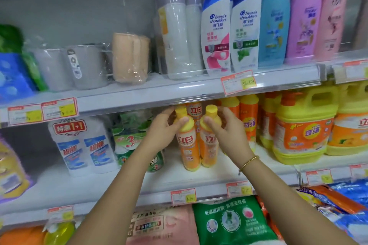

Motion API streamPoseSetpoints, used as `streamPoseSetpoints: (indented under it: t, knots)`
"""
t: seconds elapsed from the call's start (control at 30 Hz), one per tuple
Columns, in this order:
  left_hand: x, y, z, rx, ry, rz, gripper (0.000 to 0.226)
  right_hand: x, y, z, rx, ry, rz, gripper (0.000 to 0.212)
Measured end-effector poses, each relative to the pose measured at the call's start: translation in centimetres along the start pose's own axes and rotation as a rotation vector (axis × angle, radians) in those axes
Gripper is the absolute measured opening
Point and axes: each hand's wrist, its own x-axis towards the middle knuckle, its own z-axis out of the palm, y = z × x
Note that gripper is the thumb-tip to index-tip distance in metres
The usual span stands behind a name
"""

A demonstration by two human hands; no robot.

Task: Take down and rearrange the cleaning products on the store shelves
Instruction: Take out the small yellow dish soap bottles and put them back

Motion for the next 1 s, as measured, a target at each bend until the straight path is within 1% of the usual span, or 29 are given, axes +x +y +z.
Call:
streamPoseSetpoints:
  t: [0.07, 0.13, 0.2, 0.27, 0.3, 0.4, 0.5, 0.53, 0.6, 0.7, 0.77, 0.83, 0.93, 1.0]
  knots:
    - [0.8, -0.2, 0.5, -0.011, 0.031, -0.027, 0.028, 0.9, 1.0, 1.6, 0.011, 0.017, 0.028, 0.027]
    - [1.3, -0.7, 1.2, 0.01, 0.06, -0.053, 0.027, 1.5, 2.2, 3.0, 0.008, 0.006, 0.051, 0.041]
    - [1.2, -1.7, 2.1, 0.041, 0.068, -0.087, 0.039, 1.5, 3.2, 3.9, 0.004, -0.015, 0.1, 0.05]
    - [0.8, -2.9, 2.7, 0.016, 0.091, -0.097, 0.055, 1.6, 3.9, 4.2, -0.005, -0.014, 0.113, 0.052]
    - [0.6, -3.7, 3.0, -0.006, 0.102, -0.11, 0.057, 1.6, 4.1, 4.3, -0.001, -0.013, 0.108, 0.05]
    - [-0.2, -6.3, 4.3, -0.039, 0.094, -0.202, 0.053, 0.9, 5.5, 4.3, 0.021, -0.052, 0.115, 0.047]
    - [-1.2, -7.9, 5.8, -0.049, 0.111, -0.323, 0.052, -1.5, 8.8, 4.5, -0.07, -0.125, 0.226, 0.067]
    - [-1.4, -8.2, 6.1, -0.062, 0.126, -0.345, 0.054, -2.2, 9.6, 4.5, -0.093, -0.152, 0.28, 0.069]
    - [-1.3, -8.5, 6.2, -0.098, 0.159, -0.37, 0.057, -2.8, 10.7, 4.6, -0.089, -0.187, 0.363, 0.063]
    - [-0.5, -9.0, 5.9, -0.179, 0.231, -0.398, 0.056, -2.5, 10.9, 5.2, -0.078, -0.182, 0.394, 0.056]
    - [-0.2, -9.4, 5.7, -0.227, 0.263, -0.392, 0.05, -2.4, 11.0, 5.8, -0.11, -0.152, 0.371, 0.052]
    - [0.1, -9.9, 5.7, -0.207, 0.268, -0.367, 0.043, -2.5, 11.4, 6.5, -0.179, -0.138, 0.343, 0.05]
    - [0.4, -10.3, 5.8, -0.175, 0.287, -0.339, 0.038, -2.4, 11.8, 7.1, -0.209, -0.157, 0.327, 0.048]
    - [0.6, -10.6, 6.0, -0.172, 0.307, -0.337, 0.035, -2.3, 12.1, 7.5, -0.205, -0.185, 0.307, 0.043]
